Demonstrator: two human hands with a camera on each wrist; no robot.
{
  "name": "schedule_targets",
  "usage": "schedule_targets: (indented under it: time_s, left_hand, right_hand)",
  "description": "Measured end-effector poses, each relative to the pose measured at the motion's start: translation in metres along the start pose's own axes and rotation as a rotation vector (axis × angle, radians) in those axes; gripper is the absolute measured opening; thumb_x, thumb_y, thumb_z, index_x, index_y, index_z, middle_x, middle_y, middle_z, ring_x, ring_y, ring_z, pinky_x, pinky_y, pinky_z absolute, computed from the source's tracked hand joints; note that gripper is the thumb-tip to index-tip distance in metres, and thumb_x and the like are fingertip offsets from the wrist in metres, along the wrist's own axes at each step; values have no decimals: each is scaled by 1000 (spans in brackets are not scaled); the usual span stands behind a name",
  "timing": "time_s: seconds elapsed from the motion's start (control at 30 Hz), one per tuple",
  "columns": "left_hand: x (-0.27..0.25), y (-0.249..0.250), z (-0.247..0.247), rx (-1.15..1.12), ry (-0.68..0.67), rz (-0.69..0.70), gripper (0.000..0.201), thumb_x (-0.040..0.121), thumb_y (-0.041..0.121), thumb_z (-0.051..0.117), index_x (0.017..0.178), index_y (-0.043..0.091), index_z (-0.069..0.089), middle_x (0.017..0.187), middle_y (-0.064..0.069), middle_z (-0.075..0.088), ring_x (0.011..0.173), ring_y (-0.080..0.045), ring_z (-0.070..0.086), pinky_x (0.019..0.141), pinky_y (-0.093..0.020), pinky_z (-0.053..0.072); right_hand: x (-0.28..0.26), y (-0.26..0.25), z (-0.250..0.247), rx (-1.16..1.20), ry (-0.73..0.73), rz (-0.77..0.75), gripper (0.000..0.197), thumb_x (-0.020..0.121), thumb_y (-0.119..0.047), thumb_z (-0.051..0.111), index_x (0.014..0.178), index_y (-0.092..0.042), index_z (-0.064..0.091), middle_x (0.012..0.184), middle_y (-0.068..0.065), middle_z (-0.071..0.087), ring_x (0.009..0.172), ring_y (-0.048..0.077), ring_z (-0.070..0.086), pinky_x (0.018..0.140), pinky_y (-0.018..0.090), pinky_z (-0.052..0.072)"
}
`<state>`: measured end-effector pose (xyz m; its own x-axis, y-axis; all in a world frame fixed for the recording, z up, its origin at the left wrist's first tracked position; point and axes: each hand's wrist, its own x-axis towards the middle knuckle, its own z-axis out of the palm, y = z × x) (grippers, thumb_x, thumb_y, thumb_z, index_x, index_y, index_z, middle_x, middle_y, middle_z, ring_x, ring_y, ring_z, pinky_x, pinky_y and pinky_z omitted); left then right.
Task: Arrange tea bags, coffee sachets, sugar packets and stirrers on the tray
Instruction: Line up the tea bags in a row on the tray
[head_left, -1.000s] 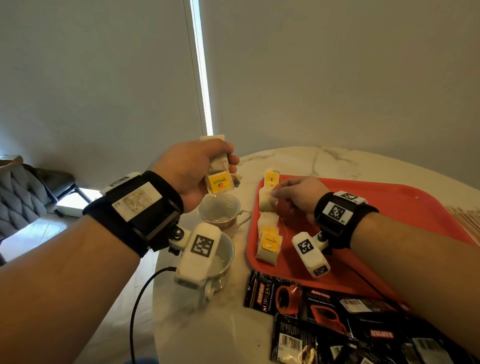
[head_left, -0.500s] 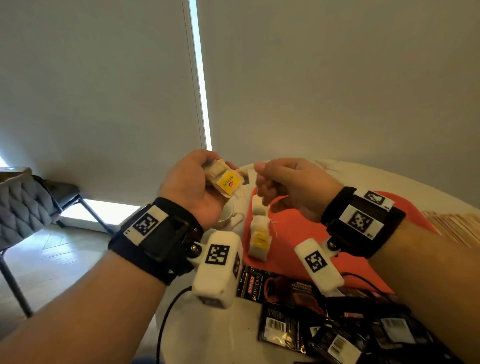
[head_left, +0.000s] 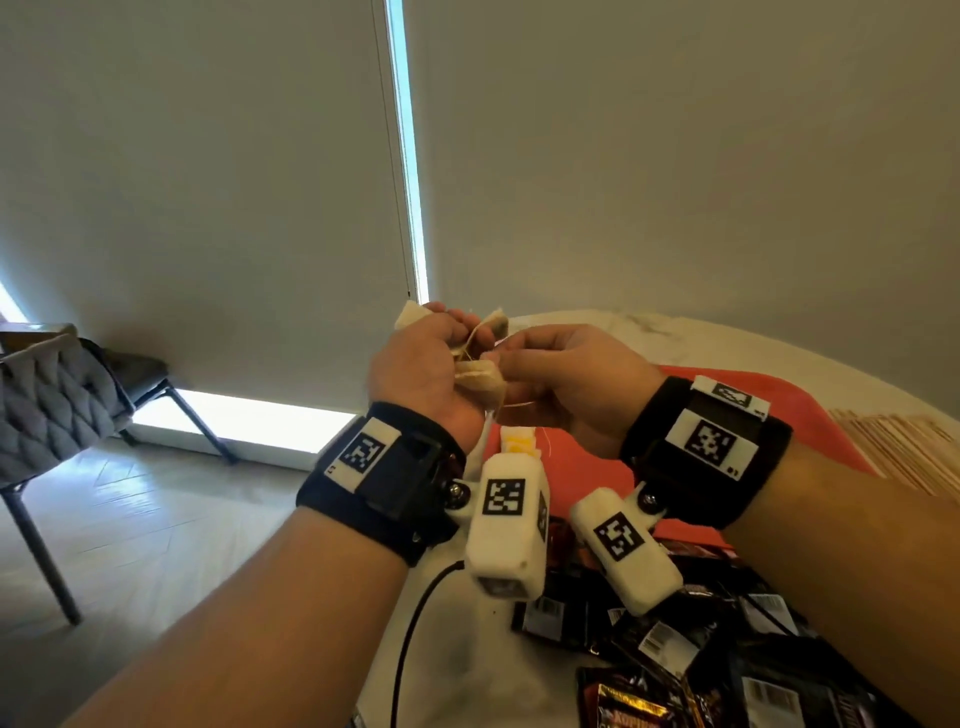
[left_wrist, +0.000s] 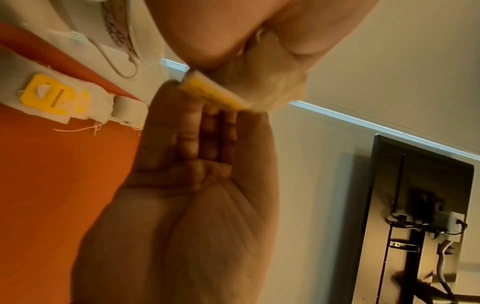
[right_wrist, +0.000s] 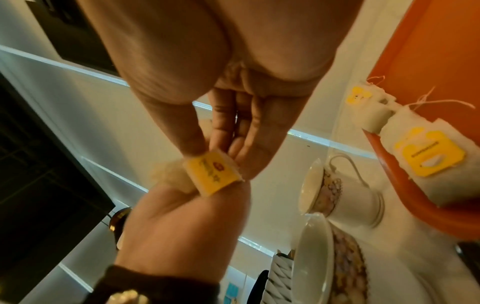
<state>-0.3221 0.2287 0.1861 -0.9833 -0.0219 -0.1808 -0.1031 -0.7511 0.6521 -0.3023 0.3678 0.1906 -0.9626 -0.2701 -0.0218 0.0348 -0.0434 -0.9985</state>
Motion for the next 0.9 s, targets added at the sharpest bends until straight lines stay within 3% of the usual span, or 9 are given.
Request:
schedule_targets:
  time_s: [0.1, 0.2, 0.3, 0.4, 0.47, 0.53, 0.6, 0.77, 0.9]
  left_hand:
    - [4, 1, 0, -29, 44, 27, 26, 92, -8, 49, 96, 16, 61, 85, -10, 66, 68, -20, 64, 59, -32, 53]
    - [5, 3, 1, -42, 93, 68, 20, 92, -8, 51, 93, 10, 60, 91, -15, 66, 63, -20, 62, 62, -29, 54]
    - [9, 4, -1, -27, 109, 93, 13, 93, -5, 53, 87, 5, 60, 103, -23, 70, 66, -20, 64, 73, -32, 56]
    - [11, 4, -3, 2, 94, 115, 11, 91, -3, 54, 87, 5, 61, 110, -29, 72, 71, -22, 67, 87, -42, 59]
    - [10, 5, -3, 10, 81, 134, 13, 89, -5, 54, 95, 4, 62, 98, -25, 70, 75, -26, 69, 94, -46, 58]
    - [8, 11, -4, 25, 73, 187, 11, 91, -6, 54, 88, 3, 60, 81, -14, 65, 73, -27, 71, 77, -37, 63]
    - [7, 22, -7, 25, 57, 277, 18, 93, -6, 52, 80, 5, 57, 76, -9, 60, 66, -22, 69, 64, -28, 56]
    - [0, 57, -5, 16, 73, 422, 21, 94, -3, 55, 78, 9, 60, 78, -7, 62, 55, -14, 68, 63, -26, 54]
    - [5, 55, -4, 366, -15, 361, 26, 92, 2, 61, 70, 14, 68, 72, -5, 62, 64, -18, 70, 63, -27, 54]
  right_hand:
    - [3, 3, 1, 113, 29, 51, 26, 97, -13, 62, 114, 6, 69, 98, 18, 70, 85, 30, 62, 79, 35, 62]
    - [3, 6, -1, 182, 29, 80, 32, 93, 4, 50, 121, 16, 63, 101, 24, 72, 89, 29, 69, 81, 32, 63]
    - [2, 10, -5, 147, -25, 58, 36, 88, 20, 43, 112, 10, 68, 118, 27, 70, 107, 31, 69, 90, 32, 60]
    - [4, 11, -9, 30, -36, 26, 30, 86, 21, 55, 98, 1, 74, 106, 20, 74, 99, 27, 70, 89, 32, 61]
    - [8, 7, -14, -58, -17, -4, 21, 85, 12, 65, 95, -4, 75, 102, 18, 75, 95, 28, 71, 88, 36, 61]
    - [12, 2, -23, -161, 4, -46, 18, 86, 7, 69, 95, -8, 76, 99, 16, 77, 92, 28, 73, 86, 41, 62]
    - [16, -3, -34, -255, 44, -71, 19, 88, 6, 68, 97, -9, 75, 96, 15, 77, 85, 25, 74, 78, 39, 63]
    - [24, 3, -60, -488, 199, 8, 19, 85, 6, 73, 100, -4, 68, 87, 21, 74, 73, 27, 72, 77, 47, 64]
    - [22, -8, -58, -587, 158, -50, 12, 85, 1, 76, 96, -3, 75, 92, 21, 75, 77, 23, 71, 79, 48, 63]
